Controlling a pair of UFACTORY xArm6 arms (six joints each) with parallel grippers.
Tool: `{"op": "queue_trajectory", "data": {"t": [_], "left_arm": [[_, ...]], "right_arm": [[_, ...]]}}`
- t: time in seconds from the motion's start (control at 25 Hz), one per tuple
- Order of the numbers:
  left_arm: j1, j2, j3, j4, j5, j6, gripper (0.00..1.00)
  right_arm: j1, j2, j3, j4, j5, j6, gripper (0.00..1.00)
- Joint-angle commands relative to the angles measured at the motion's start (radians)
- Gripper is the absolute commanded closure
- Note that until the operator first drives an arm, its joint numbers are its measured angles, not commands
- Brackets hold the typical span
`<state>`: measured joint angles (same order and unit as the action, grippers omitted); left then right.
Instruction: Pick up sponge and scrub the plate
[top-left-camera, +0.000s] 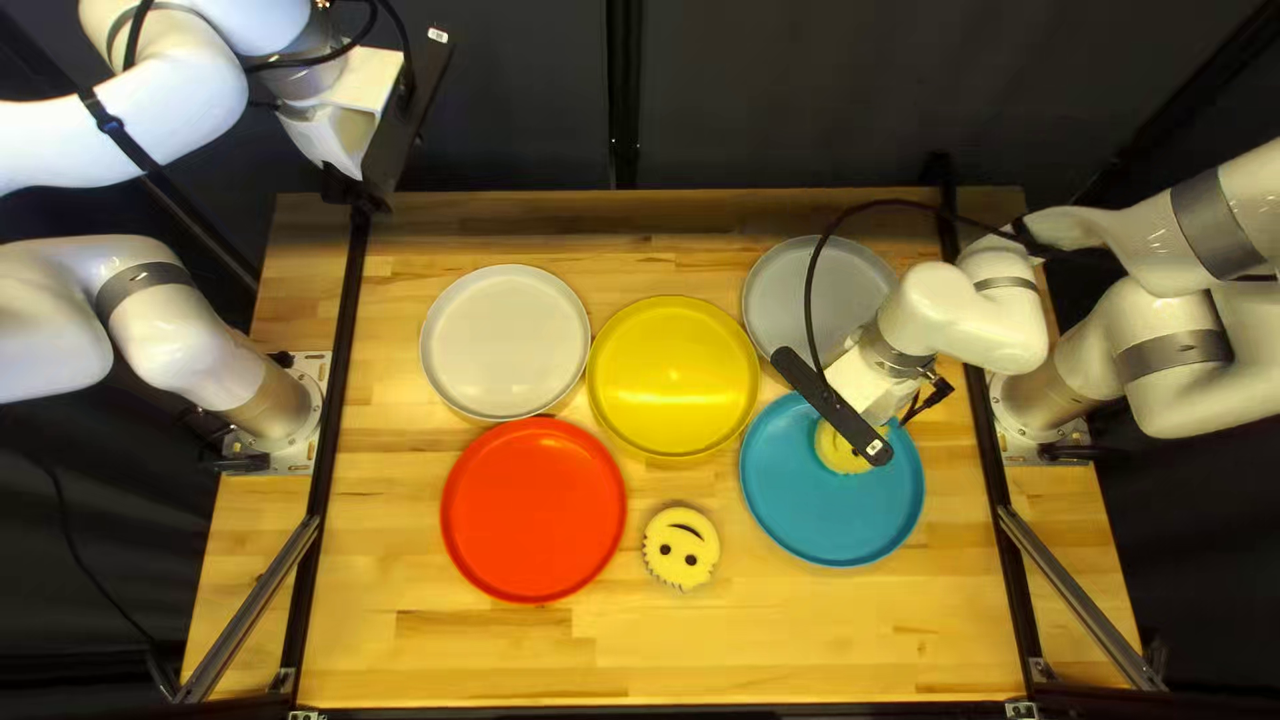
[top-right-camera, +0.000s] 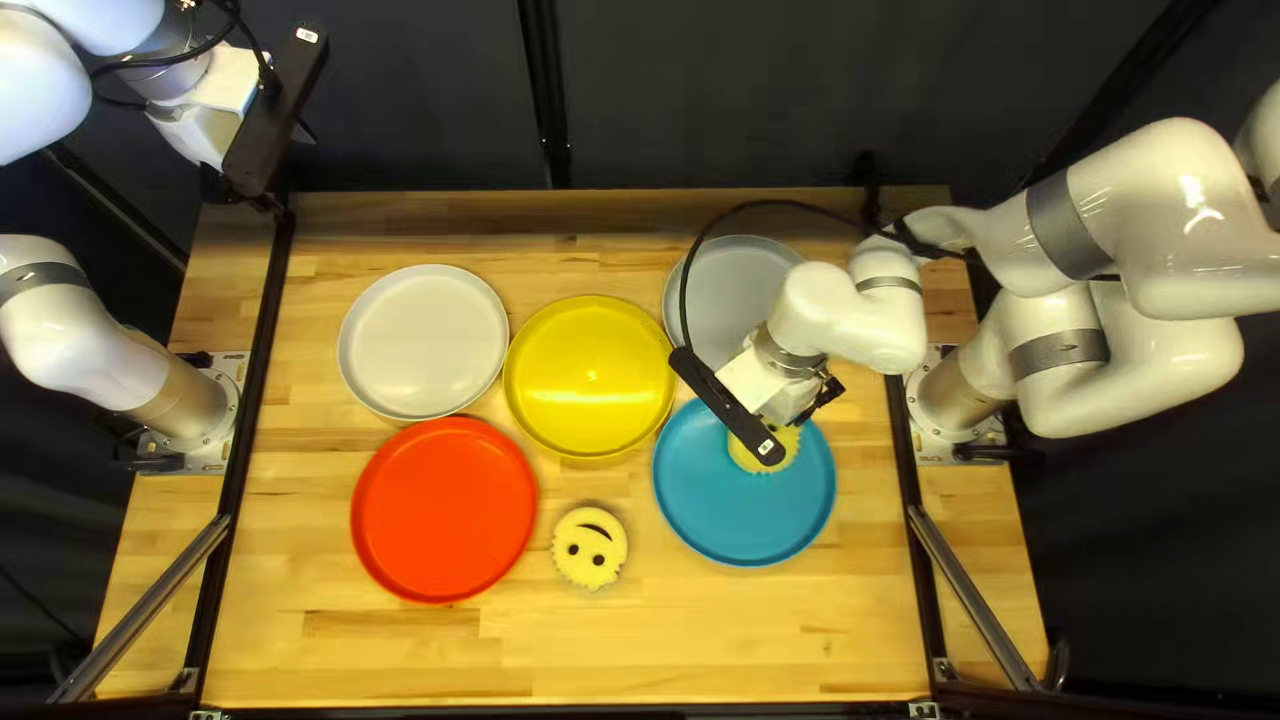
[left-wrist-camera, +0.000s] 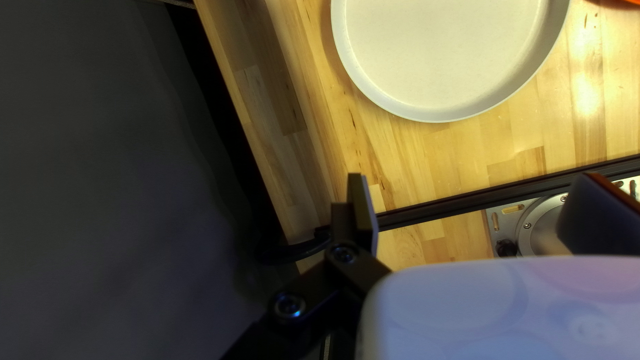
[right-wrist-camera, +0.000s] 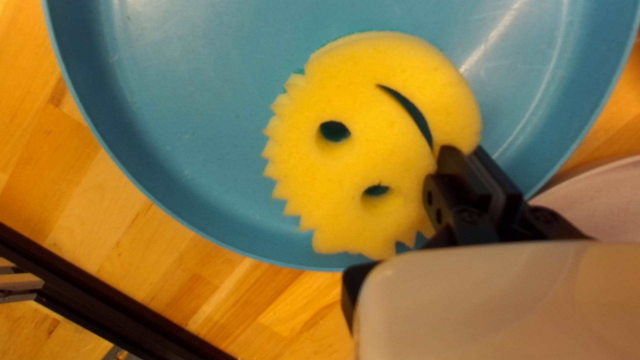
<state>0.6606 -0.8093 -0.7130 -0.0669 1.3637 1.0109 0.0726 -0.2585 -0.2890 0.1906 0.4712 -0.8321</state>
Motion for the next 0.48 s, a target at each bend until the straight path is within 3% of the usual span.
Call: {"op": "queue_trajectory", "data": {"t": [0.04,0.2,0.48], "left_arm": [[0.000,0.000,0.000,0.000,0.000,0.000,0.00],[0.000,0.000,0.000,0.000,0.000,0.000,0.00],[0.000,0.000,0.000,0.000,0.000,0.000,0.00]], "right_arm": [[0.014,0.100,-0.083,-0.007,-0.029,-0.015,1.00],[0.022,0.119,-0.104,-0.018,-0.029,-0.015,1.00],[0.039,-0.032,0.033,-0.023,0.000,0.019,1.00]]}}
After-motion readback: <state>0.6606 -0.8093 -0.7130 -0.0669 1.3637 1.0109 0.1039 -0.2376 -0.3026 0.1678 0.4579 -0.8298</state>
